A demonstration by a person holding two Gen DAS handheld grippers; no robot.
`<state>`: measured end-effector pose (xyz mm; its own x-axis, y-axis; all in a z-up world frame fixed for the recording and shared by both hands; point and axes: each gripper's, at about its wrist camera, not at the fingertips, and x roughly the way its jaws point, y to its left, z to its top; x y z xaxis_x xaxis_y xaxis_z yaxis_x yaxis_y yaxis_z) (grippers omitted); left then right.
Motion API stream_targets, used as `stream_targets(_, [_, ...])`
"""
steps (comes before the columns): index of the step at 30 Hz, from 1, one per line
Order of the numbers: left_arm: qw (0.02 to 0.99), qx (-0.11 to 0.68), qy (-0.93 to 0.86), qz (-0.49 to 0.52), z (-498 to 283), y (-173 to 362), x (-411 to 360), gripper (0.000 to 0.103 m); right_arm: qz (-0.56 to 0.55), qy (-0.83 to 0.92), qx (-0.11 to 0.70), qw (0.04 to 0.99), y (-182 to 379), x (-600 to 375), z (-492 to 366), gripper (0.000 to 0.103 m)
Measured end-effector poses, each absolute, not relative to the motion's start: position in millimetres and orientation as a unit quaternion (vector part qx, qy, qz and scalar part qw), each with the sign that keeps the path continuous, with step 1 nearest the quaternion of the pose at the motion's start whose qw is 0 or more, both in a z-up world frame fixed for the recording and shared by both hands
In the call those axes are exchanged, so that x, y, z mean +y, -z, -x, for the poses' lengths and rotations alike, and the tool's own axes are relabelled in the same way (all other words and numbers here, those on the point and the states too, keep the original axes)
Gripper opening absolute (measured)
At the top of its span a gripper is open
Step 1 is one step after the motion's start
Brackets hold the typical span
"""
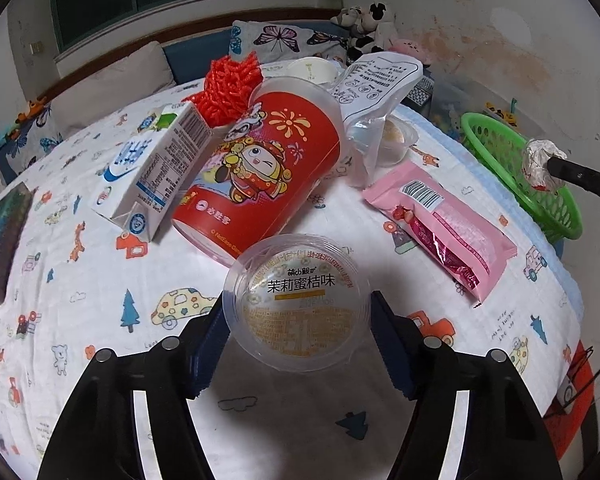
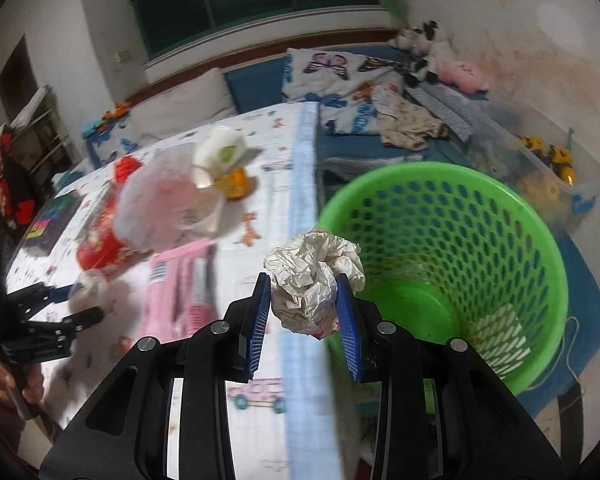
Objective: Collect trash
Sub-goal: 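Carry the tissue into the green basket with the right tool while the left tool grasps the yogurt cup, then open the left tool over the green basket to drop the yogurt cup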
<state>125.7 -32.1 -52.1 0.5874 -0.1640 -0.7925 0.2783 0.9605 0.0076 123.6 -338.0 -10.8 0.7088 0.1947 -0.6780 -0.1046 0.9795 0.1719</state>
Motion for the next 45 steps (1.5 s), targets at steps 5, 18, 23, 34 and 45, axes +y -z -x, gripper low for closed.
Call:
stream_targets(5, [0.892,0.429,0.129,-0.057,-118.2,40.2,-31.3,0.065,-0.074,-0.056,0.376,0.922,15.6,-358.4,-130.5,0.034])
stream_targets(18, [0.894,0.401,0.191,-0.051,-119.9,-4.8,-75.5,0.065,-0.096,-0.002,0.382,0.919,32.9,-403.7,-133.4,0.052])
stream_targets(23, [0.89,0.396,0.217,-0.06,-129.1,-14.3,-112.6,0.065,-0.11,0.008,0.371,0.922,31.0,-416.5,-115.6,0.057])
stream_targets(34, [0.871,0.398,0.272,-0.093,-154.2,-18.5,-210.1,0.065,-0.123,0.027,0.352,0.927,25.8,-433.0,-72.0,0.067])
stream_targets(45, [0.846,0.426,0.298,-0.116,-179.8,1.8,-288.7,0.065,-0.145,0.042,0.339,0.929,27.0,-448.6,-37.5,0.07])
